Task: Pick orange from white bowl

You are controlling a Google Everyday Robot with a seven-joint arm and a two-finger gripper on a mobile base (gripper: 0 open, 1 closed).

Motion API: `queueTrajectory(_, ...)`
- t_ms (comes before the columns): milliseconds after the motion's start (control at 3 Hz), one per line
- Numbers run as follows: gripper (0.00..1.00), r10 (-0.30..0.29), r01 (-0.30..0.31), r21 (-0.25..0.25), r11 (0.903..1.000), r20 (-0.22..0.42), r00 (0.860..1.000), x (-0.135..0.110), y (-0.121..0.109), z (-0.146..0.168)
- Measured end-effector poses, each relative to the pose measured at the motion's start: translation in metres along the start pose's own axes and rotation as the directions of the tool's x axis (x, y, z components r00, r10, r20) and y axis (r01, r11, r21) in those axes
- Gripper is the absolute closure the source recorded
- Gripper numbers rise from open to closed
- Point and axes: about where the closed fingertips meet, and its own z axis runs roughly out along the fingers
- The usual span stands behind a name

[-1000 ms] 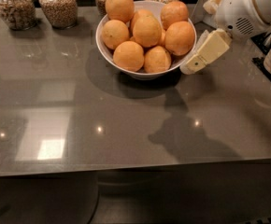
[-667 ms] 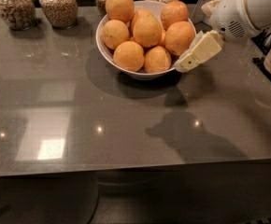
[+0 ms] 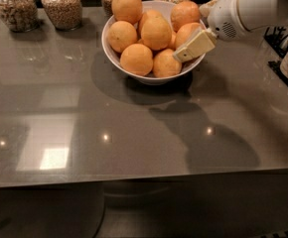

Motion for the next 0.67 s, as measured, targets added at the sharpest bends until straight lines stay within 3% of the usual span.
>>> queueTrajectory(333,0.34,-0.026,0.026,0.029,0.9993,0.002,1.0,0.0018,-0.013,0.0125)
queueTrajectory(667,0.33,-0.055,0.055,0.047,0.9974,-0.009,0.998,0.0061,-0.0215,0.0201)
